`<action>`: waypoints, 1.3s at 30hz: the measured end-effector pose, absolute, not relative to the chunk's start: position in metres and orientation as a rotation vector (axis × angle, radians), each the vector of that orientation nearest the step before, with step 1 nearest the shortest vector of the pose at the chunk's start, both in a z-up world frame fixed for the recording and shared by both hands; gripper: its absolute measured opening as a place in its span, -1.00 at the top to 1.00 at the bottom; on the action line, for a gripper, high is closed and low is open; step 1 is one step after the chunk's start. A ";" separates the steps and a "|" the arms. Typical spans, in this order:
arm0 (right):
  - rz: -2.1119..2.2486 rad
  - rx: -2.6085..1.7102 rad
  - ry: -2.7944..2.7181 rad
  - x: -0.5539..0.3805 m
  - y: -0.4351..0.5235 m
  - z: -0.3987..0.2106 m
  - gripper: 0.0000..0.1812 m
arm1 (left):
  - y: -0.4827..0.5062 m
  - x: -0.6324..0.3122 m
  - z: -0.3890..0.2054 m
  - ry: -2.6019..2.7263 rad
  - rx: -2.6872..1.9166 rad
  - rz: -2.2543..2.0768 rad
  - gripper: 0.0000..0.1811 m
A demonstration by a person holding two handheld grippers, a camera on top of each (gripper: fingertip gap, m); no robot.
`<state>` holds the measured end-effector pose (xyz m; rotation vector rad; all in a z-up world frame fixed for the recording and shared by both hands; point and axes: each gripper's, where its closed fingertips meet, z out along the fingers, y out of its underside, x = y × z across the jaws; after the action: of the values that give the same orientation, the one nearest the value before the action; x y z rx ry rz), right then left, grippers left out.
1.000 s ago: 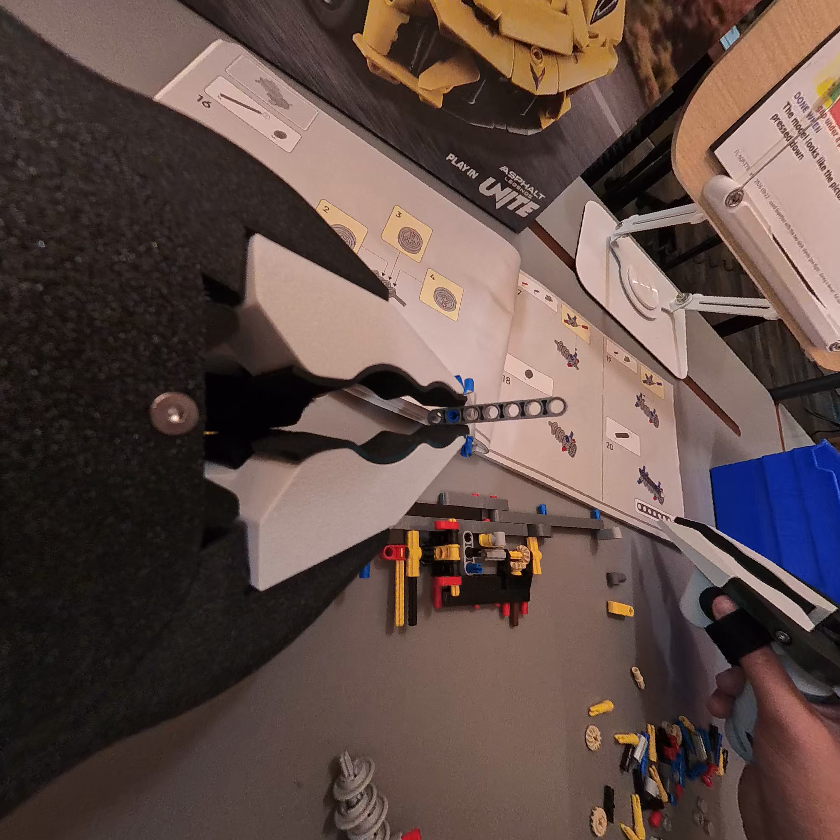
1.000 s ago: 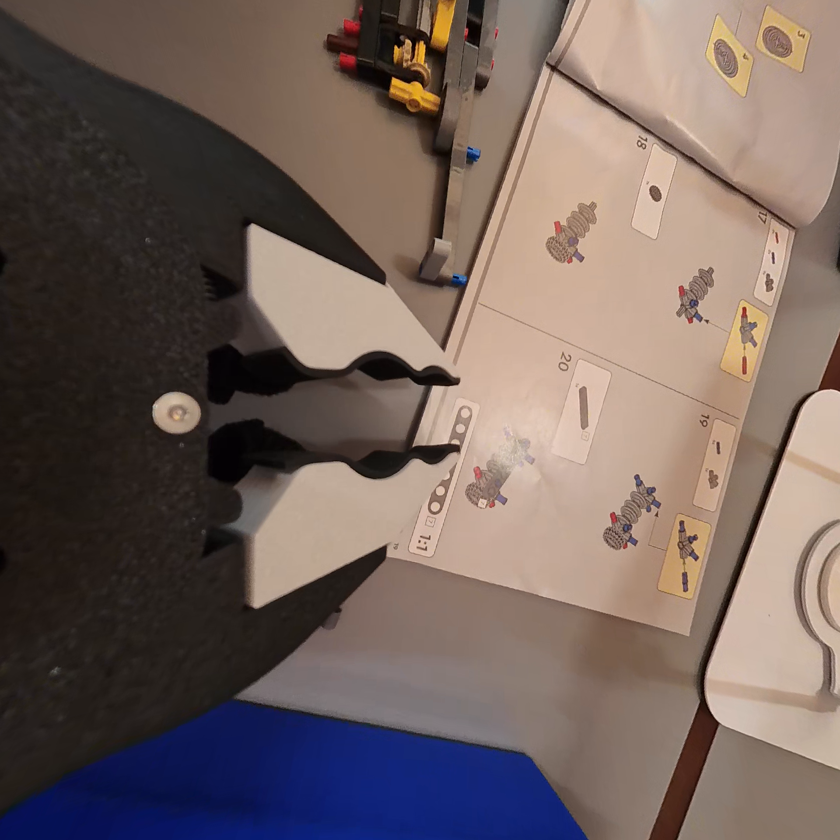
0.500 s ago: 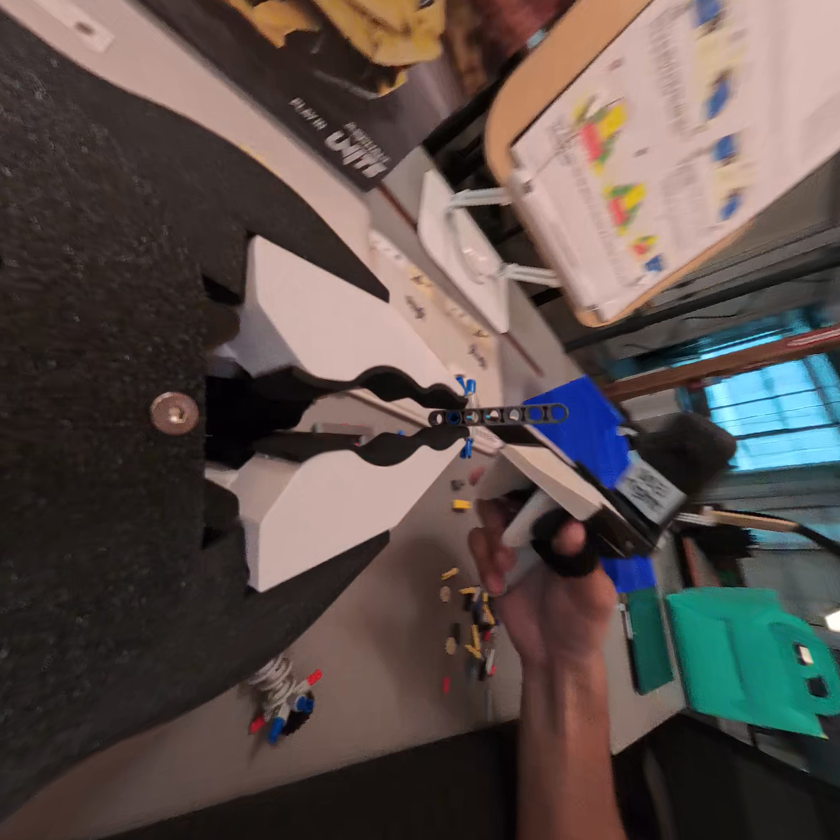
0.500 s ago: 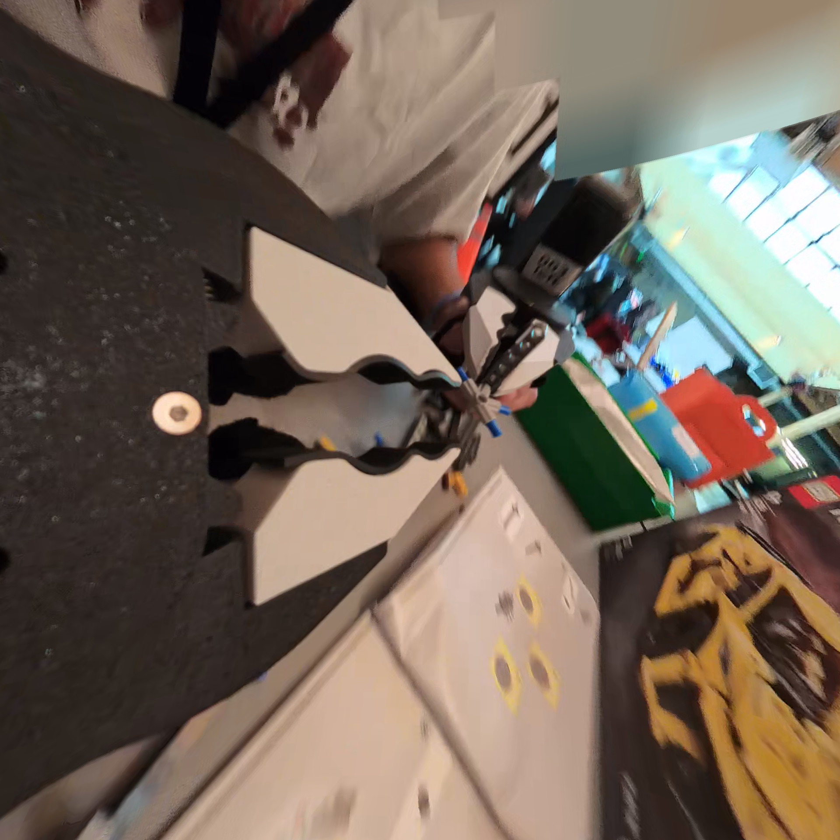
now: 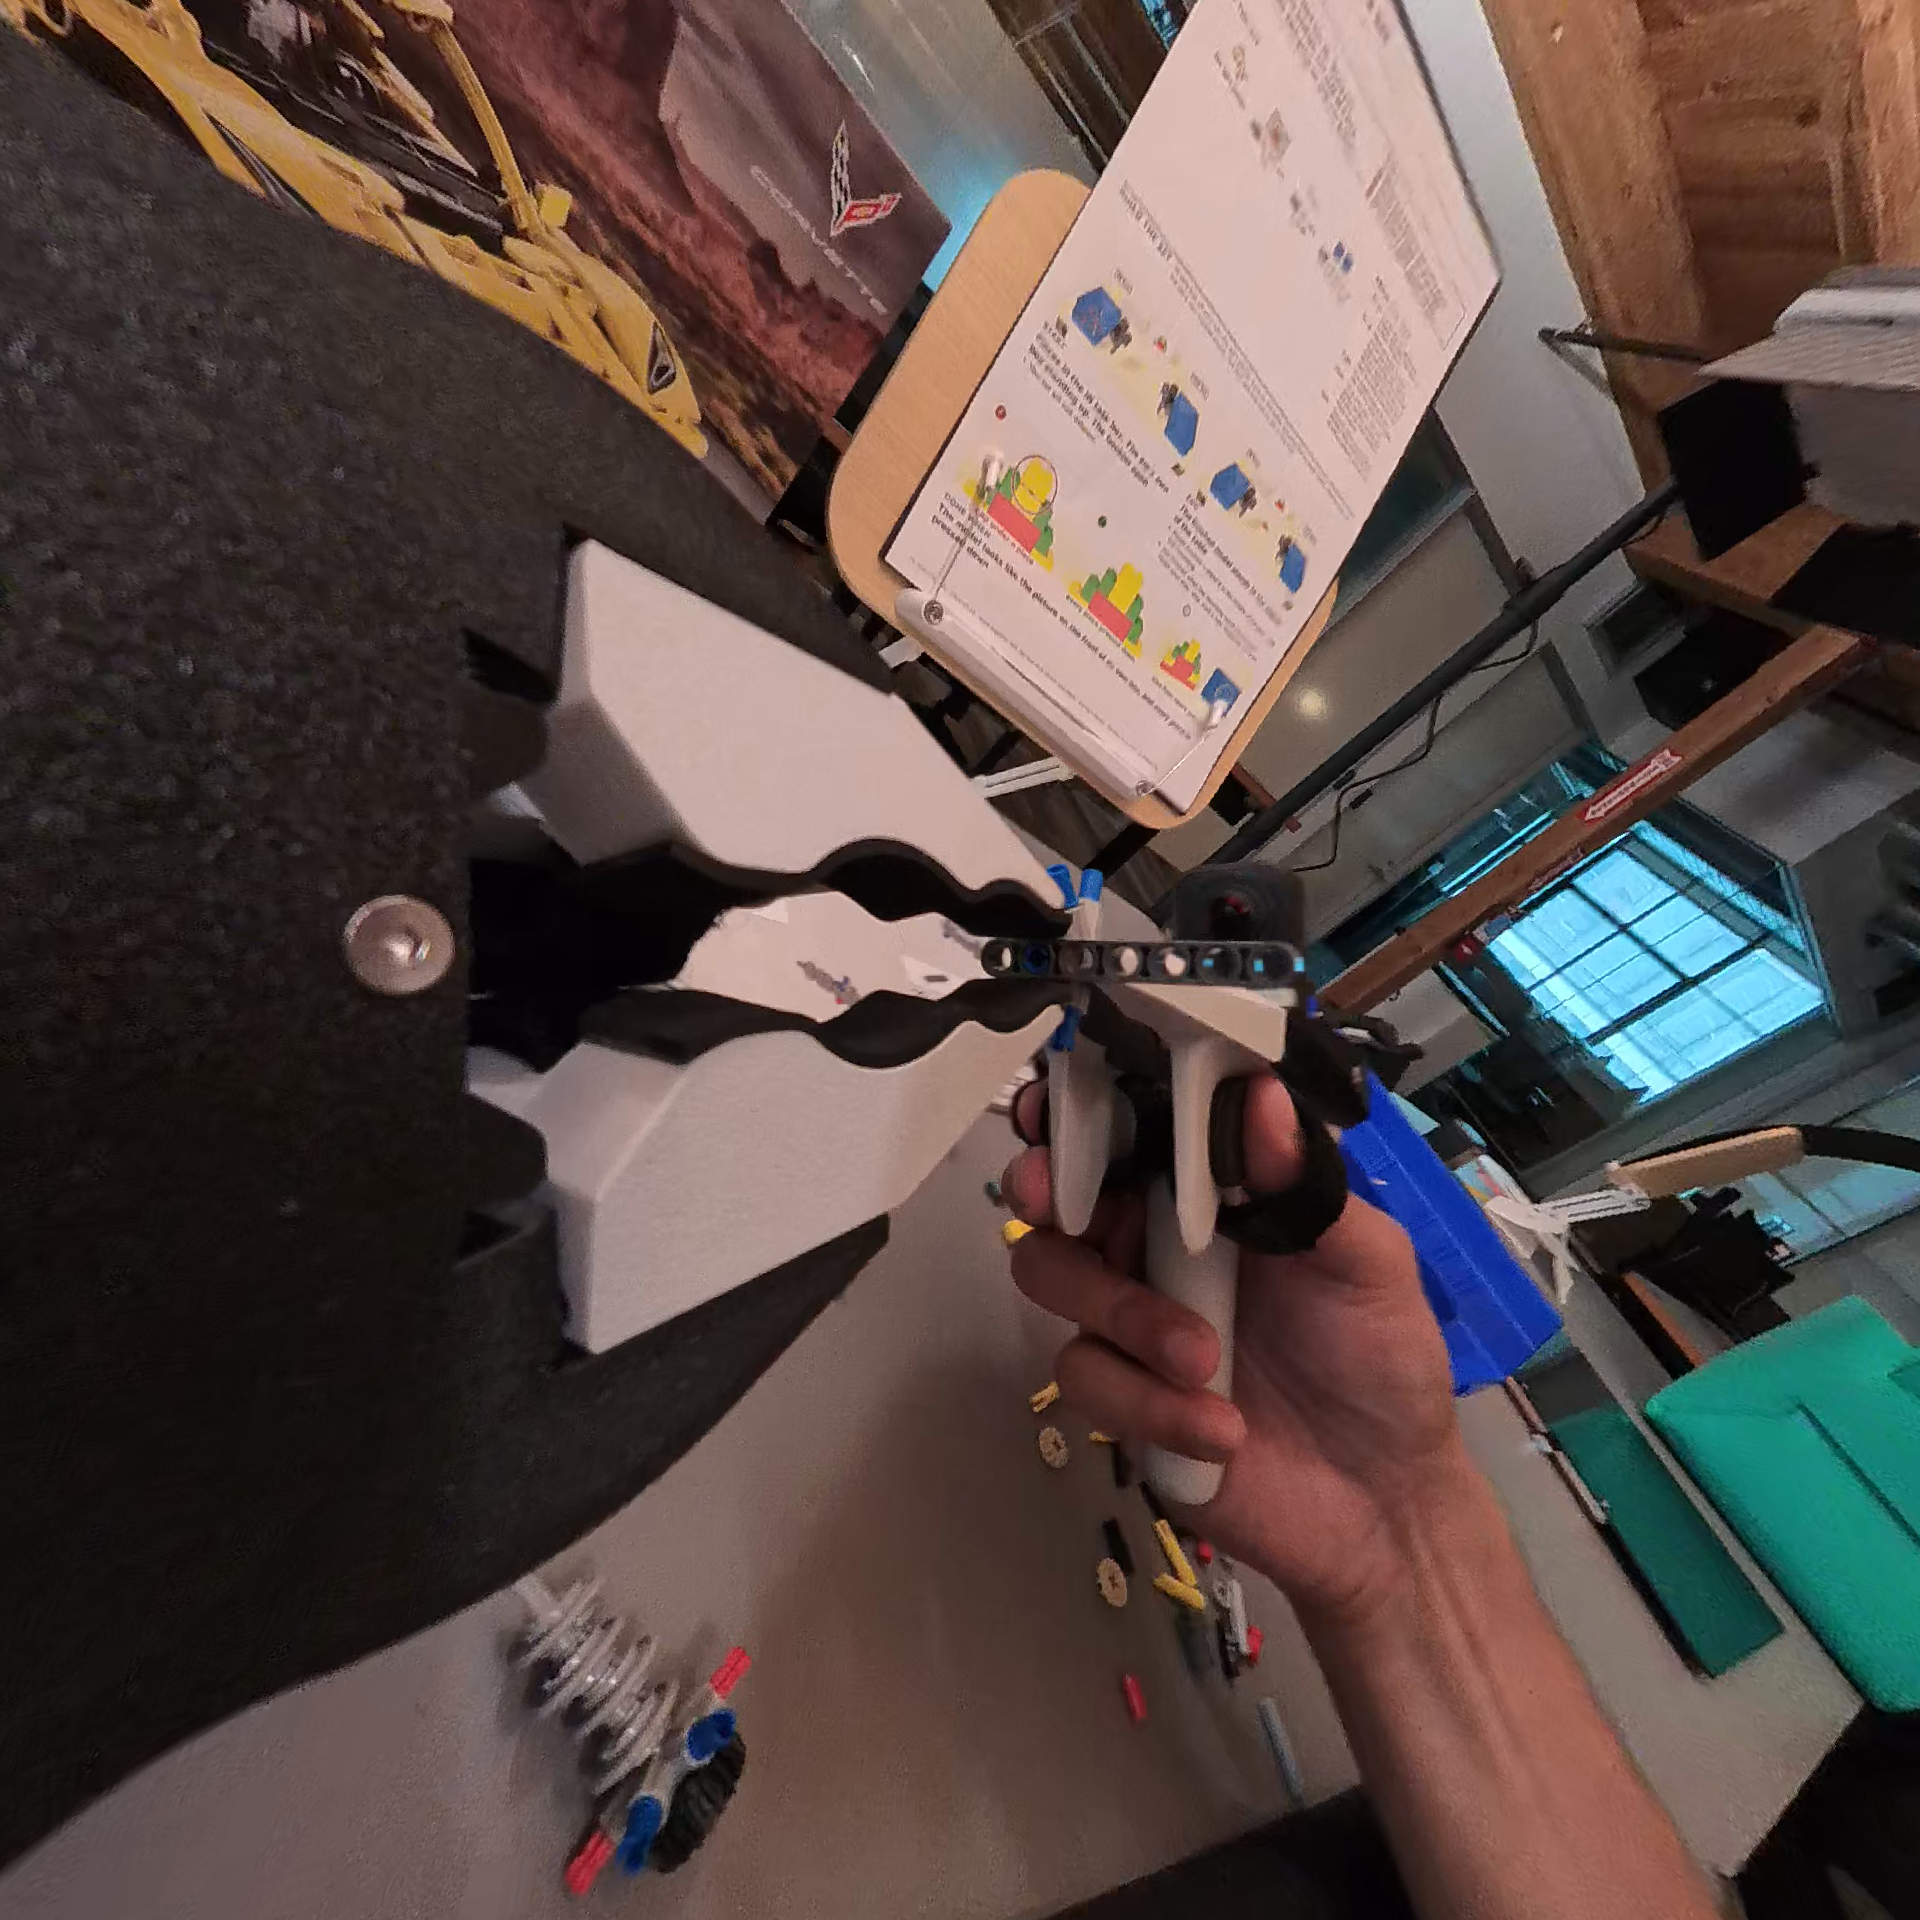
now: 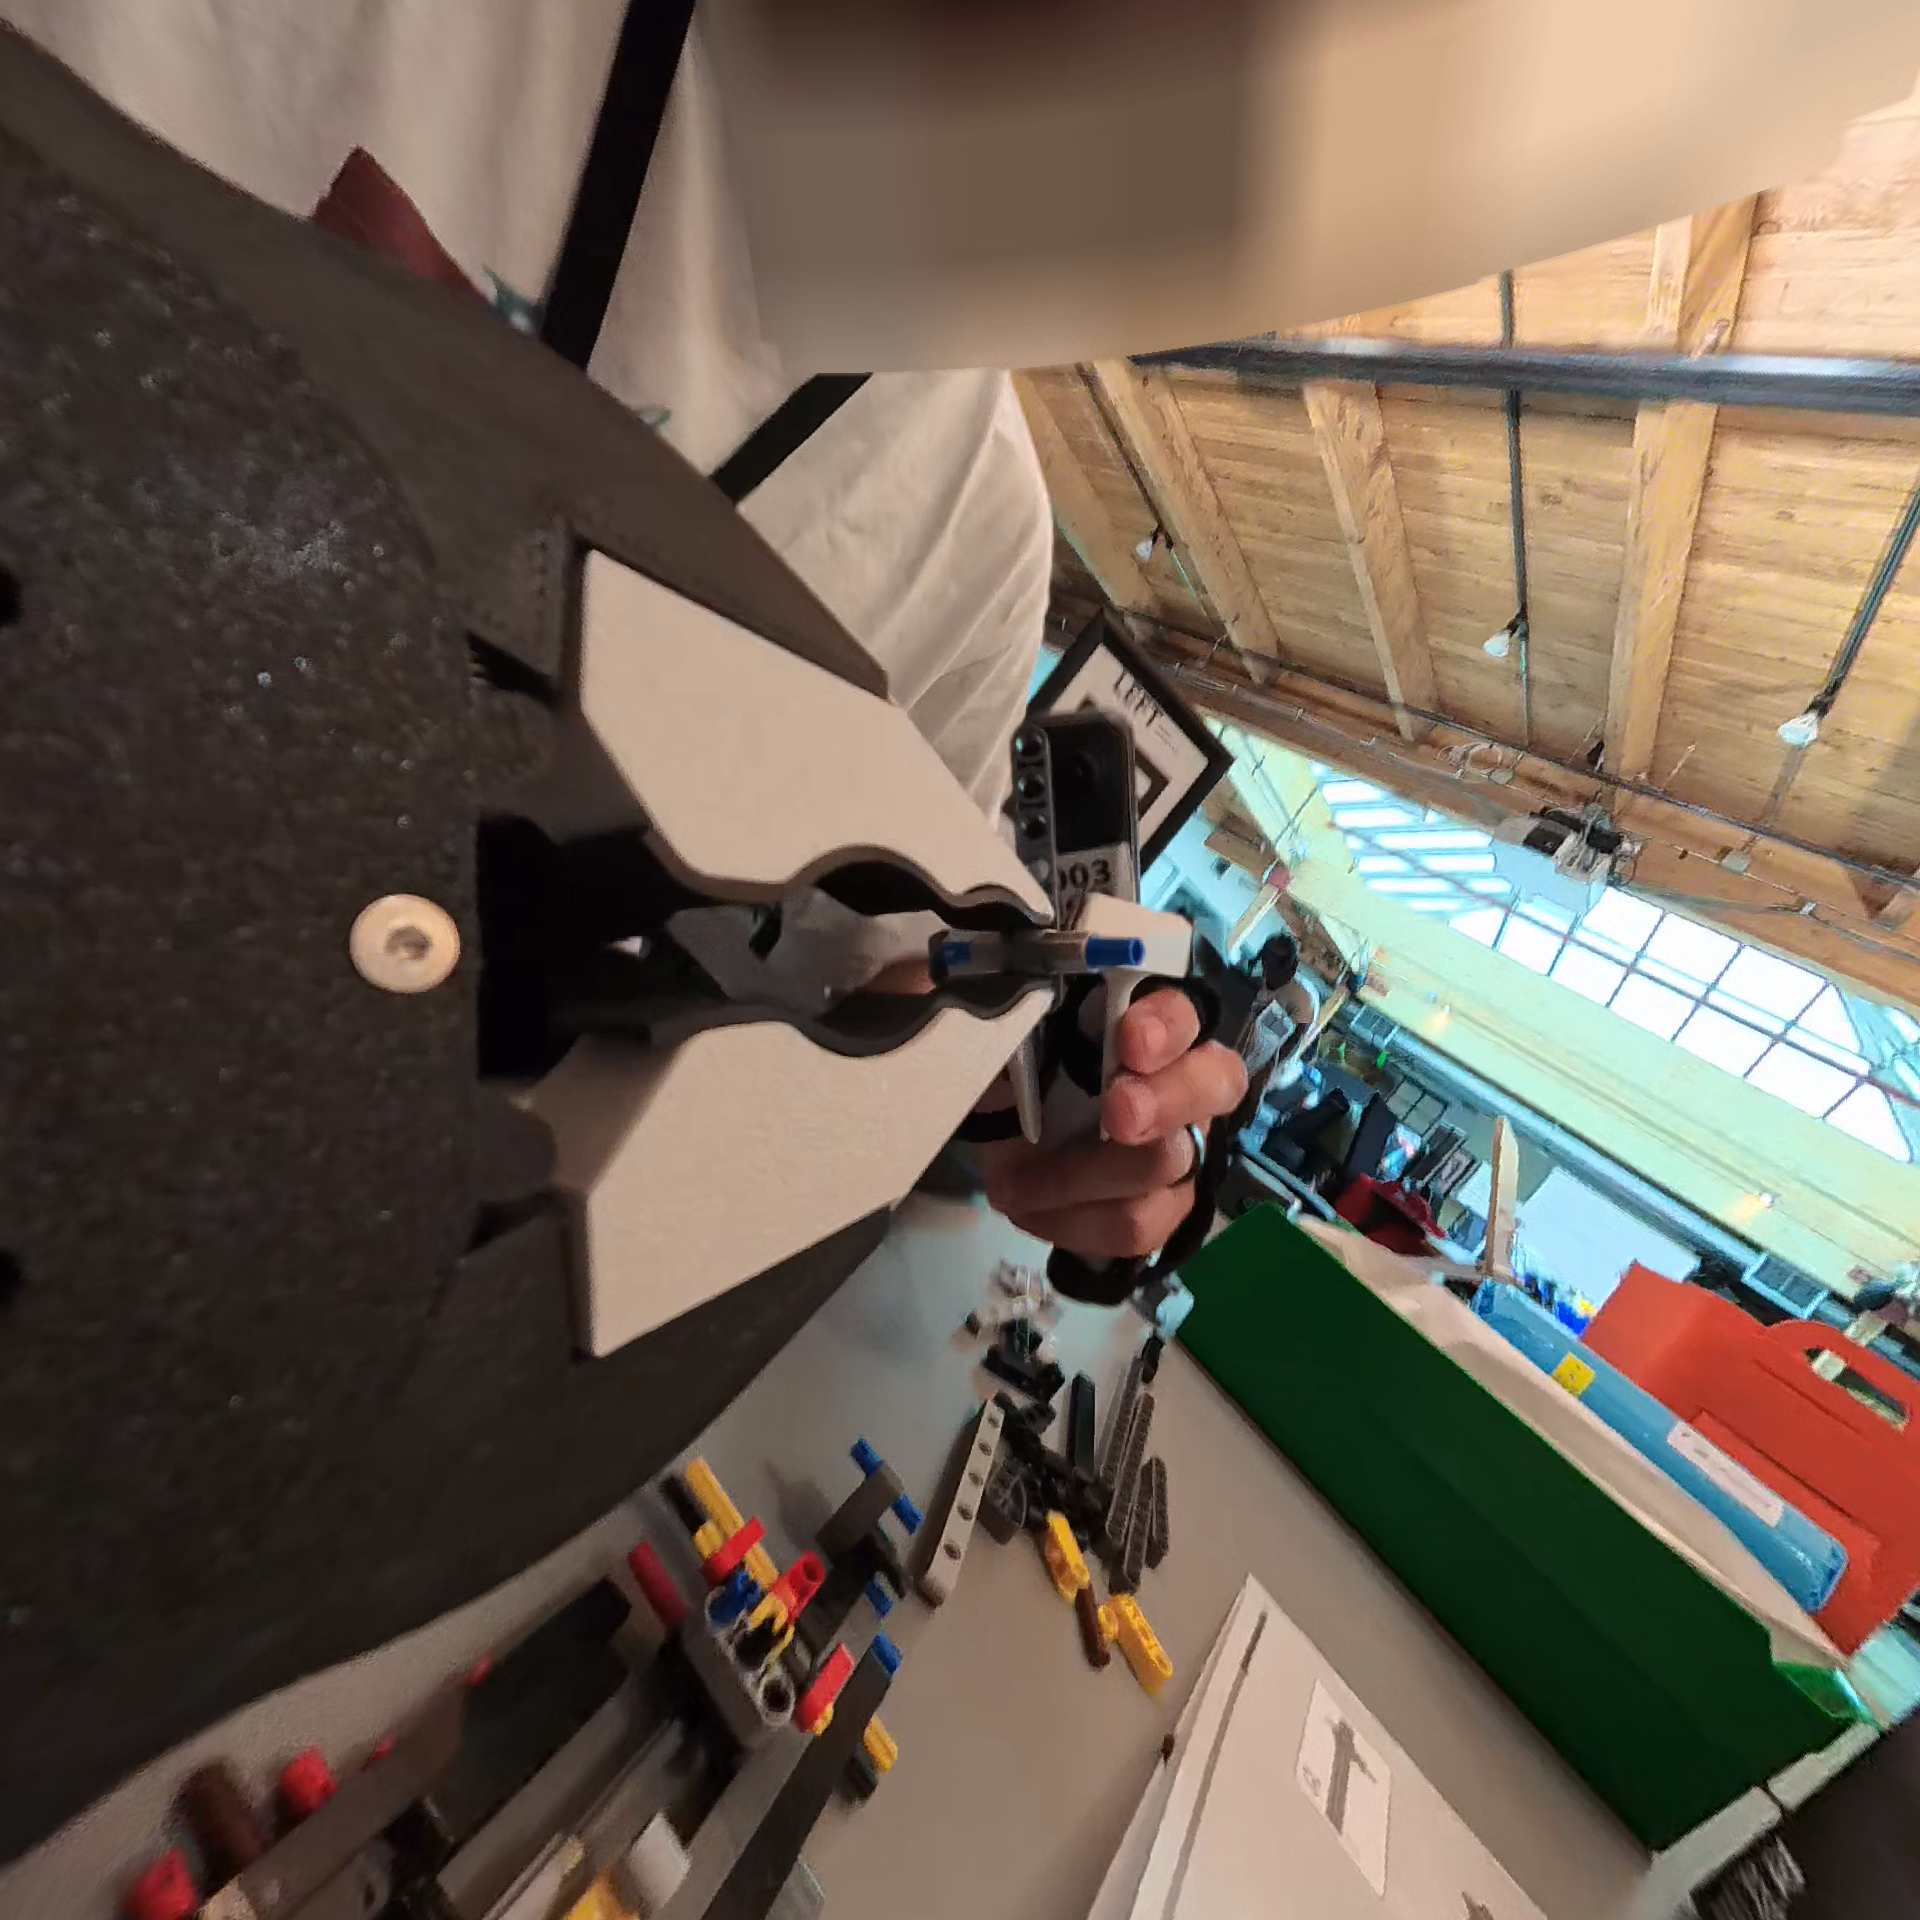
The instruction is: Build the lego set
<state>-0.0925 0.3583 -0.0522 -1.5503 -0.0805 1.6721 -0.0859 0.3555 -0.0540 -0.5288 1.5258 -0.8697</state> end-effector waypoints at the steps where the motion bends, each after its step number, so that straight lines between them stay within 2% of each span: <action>1: 1.707 -1.521 -0.076 -0.094 0.357 -0.048 0.94 | 0.355 -0.087 -0.049 1.508 -0.527 -0.885 0.93; 11: 1.785 -1.480 -0.061 -0.098 0.351 -0.038 0.94 | 0.348 -0.092 -0.041 1.502 -0.567 -1.050 0.93; 23: 1.948 -1.487 0.021 -0.099 0.347 -0.045 0.94 | 0.346 -0.095 -0.045 1.540 -0.494 -0.927 0.93; 25: 1.979 -1.333 0.153 -0.064 0.351 -0.034 0.94 | 0.352 -0.105 -0.027 1.467 -0.508 -1.009 0.93; 27: 1.753 -1.442 0.156 -0.040 0.352 -0.048 0.94 | 0.367 -0.112 -0.012 1.394 -0.555 -1.095 0.93; 32: 1.677 -1.467 0.024 -0.076 0.354 -0.027 0.94 | 0.371 -0.119 0.007 1.250 -0.633 -1.493 0.93; 39: 1.715 -1.429 0.057 -0.100 0.359 -0.011 0.94 | 0.358 -0.112 -0.005 1.276 -0.531 -1.403 0.93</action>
<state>-0.0995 0.3594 -0.0106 -1.4285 0.0574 1.7155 -0.1121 0.3585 -0.0052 -0.5306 1.2760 -1.4033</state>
